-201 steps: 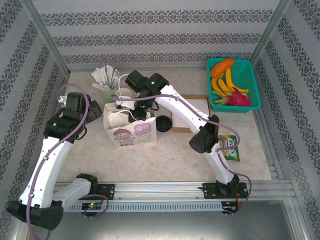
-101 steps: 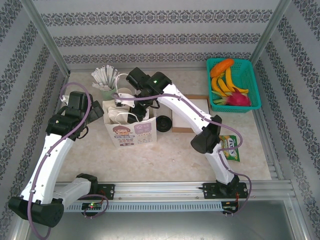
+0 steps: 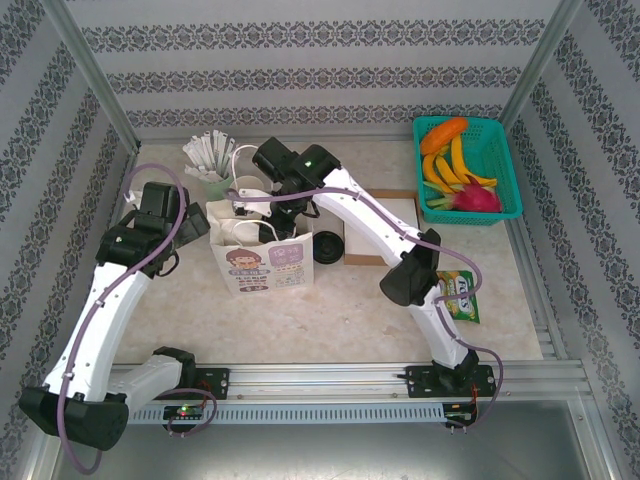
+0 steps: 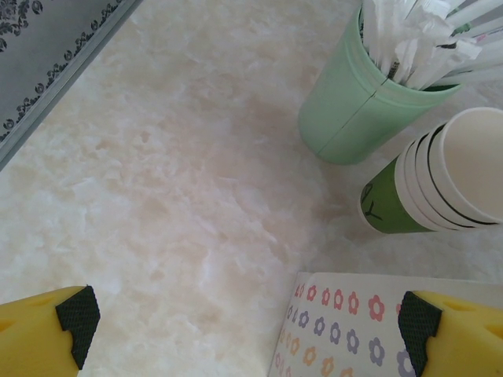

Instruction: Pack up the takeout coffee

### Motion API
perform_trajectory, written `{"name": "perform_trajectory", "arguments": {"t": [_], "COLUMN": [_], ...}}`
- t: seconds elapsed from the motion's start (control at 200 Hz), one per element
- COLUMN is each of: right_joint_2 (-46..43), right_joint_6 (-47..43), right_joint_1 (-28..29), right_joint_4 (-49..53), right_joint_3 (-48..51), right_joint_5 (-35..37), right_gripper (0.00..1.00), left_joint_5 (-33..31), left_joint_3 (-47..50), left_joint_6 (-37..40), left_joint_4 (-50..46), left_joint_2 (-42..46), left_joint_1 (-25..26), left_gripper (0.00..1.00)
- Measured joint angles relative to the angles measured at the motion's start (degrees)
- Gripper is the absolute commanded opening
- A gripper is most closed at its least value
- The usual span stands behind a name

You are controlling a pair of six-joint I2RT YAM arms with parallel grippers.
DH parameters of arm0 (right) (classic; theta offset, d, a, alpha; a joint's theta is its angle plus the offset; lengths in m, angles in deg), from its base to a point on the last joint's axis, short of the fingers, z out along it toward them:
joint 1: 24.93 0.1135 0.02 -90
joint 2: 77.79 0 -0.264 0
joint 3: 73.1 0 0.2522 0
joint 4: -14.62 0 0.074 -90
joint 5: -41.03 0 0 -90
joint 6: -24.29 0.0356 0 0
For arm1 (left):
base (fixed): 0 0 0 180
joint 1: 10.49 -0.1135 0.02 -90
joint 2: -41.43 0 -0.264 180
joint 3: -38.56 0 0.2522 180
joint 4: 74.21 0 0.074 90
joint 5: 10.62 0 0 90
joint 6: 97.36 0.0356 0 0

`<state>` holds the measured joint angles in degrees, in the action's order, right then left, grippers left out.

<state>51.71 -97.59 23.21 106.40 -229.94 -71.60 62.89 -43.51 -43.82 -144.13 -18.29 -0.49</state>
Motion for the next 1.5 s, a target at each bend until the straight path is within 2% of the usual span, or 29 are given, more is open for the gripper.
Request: {"name": "perform_trajectory", "arguments": {"t": [0.135,0.425,0.61,0.759,0.919,0.949,0.964,1.079,1.169,1.319,1.499], "right_joint_2": [0.4,-0.8,-7.9,-14.3,-19.7,-21.0,-21.6,-27.7,-32.6,-42.8,-47.8], "right_joint_6": [0.0,0.3,2.7,7.2,15.1,16.9,17.1,25.0,33.2,49.4,64.4], "right_joint_1": [0.0,0.0,-0.4,-1.0,-1.6,-1.8,-1.9,-2.8,-5.1,-9.8,-10.2], "right_joint_4": [0.1,-1.1,-6.5,-12.7,-19.5,-21.0,-21.7,-27.2,-31.3,-40.7,-48.0], "right_joint_3": [-0.1,-1.9,2.8,6.6,10.2,11.6,12.4,20.6,28.0,46.6,62.2], "right_joint_5": [0.7,-1.6,-2.1,1.9,10.0,11.5,12.2,18.6,20.7,21.3,18.5], "right_gripper": [0.37,0.51,0.62,0.7,0.83,0.96,0.98,0.98,0.98,0.98,0.98], "left_joint_5": [0.4,0.3,0.2,0.6,-0.1,-0.5,-0.6,-1.8,-2.2,-1.5,1.2], "left_joint_3": [0.2,1.3,2.6,3.8,4.5,4.6,4.7,5.3,6.4,9.0,10.4], "left_joint_6": [0.0,-0.1,-0.3,-1.0,-1.8,-2.0,-2.1,-3.5,-4.4,-5.5,-6.3], "left_joint_4": [0.0,0.0,0.1,0.3,0.2,0.2,0.1,-0.3,-0.3,-0.3,0.1], "left_joint_2": [-1.1,-1.7,-1.7,-1.7,-1.7,-1.7,-1.7,-1.7,-1.4,-1.5,-2.9], "left_joint_1": [0.0,0.0,0.0,0.0,0.0,0.0,0.0,0.0,0.0,-0.3,-0.4], "left_gripper": [1.0,1.0,1.0,1.0,1.0,1.0,1.0,1.0,1.0,1.0,1.0]}}
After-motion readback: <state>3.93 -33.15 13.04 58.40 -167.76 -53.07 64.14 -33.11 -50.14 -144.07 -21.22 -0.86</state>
